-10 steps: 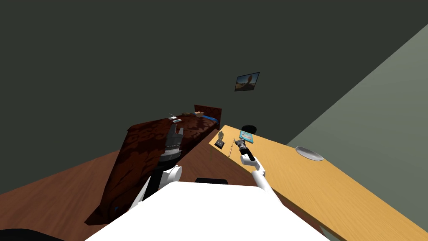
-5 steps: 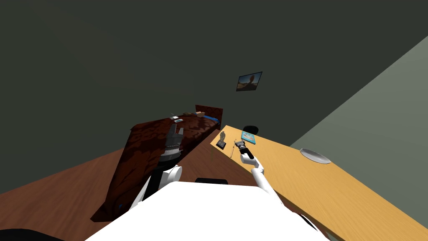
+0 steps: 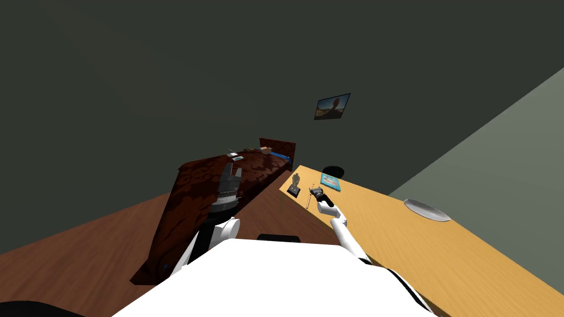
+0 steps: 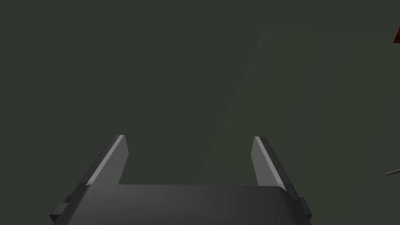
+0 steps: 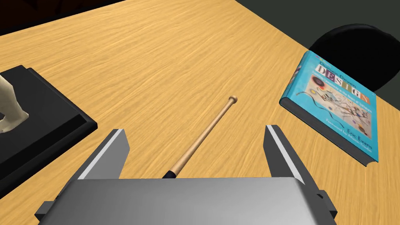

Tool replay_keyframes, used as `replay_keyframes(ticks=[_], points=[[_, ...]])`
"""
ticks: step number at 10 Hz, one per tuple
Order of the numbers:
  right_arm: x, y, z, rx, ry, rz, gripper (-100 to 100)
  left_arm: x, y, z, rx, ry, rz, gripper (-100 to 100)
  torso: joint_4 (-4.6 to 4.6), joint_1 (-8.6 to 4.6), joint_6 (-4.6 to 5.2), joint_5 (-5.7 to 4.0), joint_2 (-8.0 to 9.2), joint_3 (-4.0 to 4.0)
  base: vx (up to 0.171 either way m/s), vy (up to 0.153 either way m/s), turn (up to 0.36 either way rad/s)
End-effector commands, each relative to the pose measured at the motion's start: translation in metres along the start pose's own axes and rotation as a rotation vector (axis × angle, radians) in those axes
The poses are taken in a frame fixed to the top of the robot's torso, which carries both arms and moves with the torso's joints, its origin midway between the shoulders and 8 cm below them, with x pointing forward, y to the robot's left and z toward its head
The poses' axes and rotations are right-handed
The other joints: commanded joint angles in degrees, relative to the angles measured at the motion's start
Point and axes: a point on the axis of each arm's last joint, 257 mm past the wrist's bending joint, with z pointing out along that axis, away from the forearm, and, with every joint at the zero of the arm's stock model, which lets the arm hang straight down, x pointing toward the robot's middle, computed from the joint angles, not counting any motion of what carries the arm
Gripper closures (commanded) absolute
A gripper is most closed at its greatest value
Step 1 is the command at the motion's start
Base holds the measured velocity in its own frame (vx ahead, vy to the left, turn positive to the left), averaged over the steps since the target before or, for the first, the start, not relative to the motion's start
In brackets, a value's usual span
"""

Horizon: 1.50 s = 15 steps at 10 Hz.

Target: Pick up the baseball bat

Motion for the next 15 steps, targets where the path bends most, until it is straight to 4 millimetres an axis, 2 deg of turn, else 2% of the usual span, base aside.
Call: replay_keyframes(ticks=[1, 2, 3, 4, 6, 7, 8, 9, 10, 11, 12, 13, 14, 15], points=[[-0.020, 0.000, 0.003, 0.008, -0.056, 0.055, -100, 0.000, 0.000, 0.000, 0.000, 0.000, 0.000, 0, 0.00, 0.00, 0.00, 0.00, 0.00, 0.00, 0.012, 0.035, 0.040], [-0.023, 0.003, 0.008, 0.013, -0.089, 0.098, -100, 0.000, 0.000, 0.000, 0.000, 0.000, 0.000, 0, 0.00, -0.03, 0.02, 0.00, 0.01, 0.00, 0.013, 0.038, 0.061], [-0.038, 0.001, 0.007, 0.014, -0.119, 0.129, -100, 0.000, 0.000, 0.000, 0.000, 0.000, 0.000, 0, 0.00, -0.01, 0.00, 0.00, -0.01, 0.00, 0.013, 0.029, 0.040], [-0.045, 0.004, 0.010, 0.016, -0.157, 0.170, -100, 0.000, 0.000, 0.000, 0.000, 0.000, 0.000, 0, -0.01, -0.03, 0.02, -0.01, 0.00, 0.00, 0.012, 0.035, 0.077], [-0.081, 0.003, 0.008, 0.013, -0.251, 0.244, -100, 0.000, 0.000, 0.000, 0.000, 0.000, 0.000, 0, -0.01, -0.06, 0.03, -0.01, 0.00, 0.00, 0.014, 0.030, 0.053], [-0.083, 0.002, 0.008, 0.012, -0.259, 0.272, -100, 0.000, 0.000, 0.000, 0.000, 0.000, 0.000, 0, 0.00, -0.03, 0.02, -0.01, -0.01, 0.00, 0.015, 0.029, 0.032], [-0.101, 0.003, 0.006, 0.009, -0.321, 0.317, -100, 0.000, 0.000, 0.000, 0.000, 0.000, 0.000, 0, 0.00, -0.04, 0.02, 0.00, 0.00, 0.00, 0.016, 0.031, 0.080], [-0.102, 0.003, 0.006, 0.005, -0.324, 0.341, -100, 0.000, 0.000, 0.000, 0.000, 0.000, 0.000, 0, -0.01, -0.03, 0.01, -0.01, 0.00, 0.00, 0.012, 0.026, 0.033], [-0.120, 0.004, 0.003, -0.001, -0.386, 0.385, -100, 0.000, 0.000, 0.000, 0.000, 0.000, 0.000, 0, 0.00, -0.05, 0.03, -0.01, 0.01, 0.00, 0.009, 0.031, 0.064], [-0.120, 0.004, 0.003, -0.005, -0.387, 0.408, -100, 0.000, 0.000, 0.000, 0.000, 0.000, 0.000, 0, 0.00, -0.04, 0.02, -0.01, 0.02, 0.01, 0.008, 0.024, 0.038], [-0.138, 0.005, -0.001, -0.015, -0.446, 0.453, -100, 0.000, 0.000, 0.000, 0.000, 0.000, 0.000, 0, 0.01, -0.05, 0.03, -0.01, 0.03, 0.02, 0.018, 0.027, 0.070], [-0.138, 0.005, -0.001, -0.019, -0.447, 0.472, -100, 0.000, 0.000, 0.000, 0.000, 0.000, 0.000, 0, 0.00, -0.04, 0.02, -0.01, 0.00, 0.00, 0.017, 0.024, 0.039], [-0.151, 0.007, -0.005, -0.031, -0.498, 0.520, -100, 0.000, 0.000, 0.000, 0.000, 0.000, 0.000, 0, 0.00, -0.06, 0.03, -0.01, 0.00, 0.00, 0.019, 0.032, 0.071], [-0.153, 0.006, -0.006, -0.035, -0.503, 0.533, -100, 0.000, 0.000, 0.000, 0.000, 0.000, 0.000, 0, 0.00, -0.03, 0.01, 0.00, -0.01, -0.01, 0.011, 0.025, 0.031]])
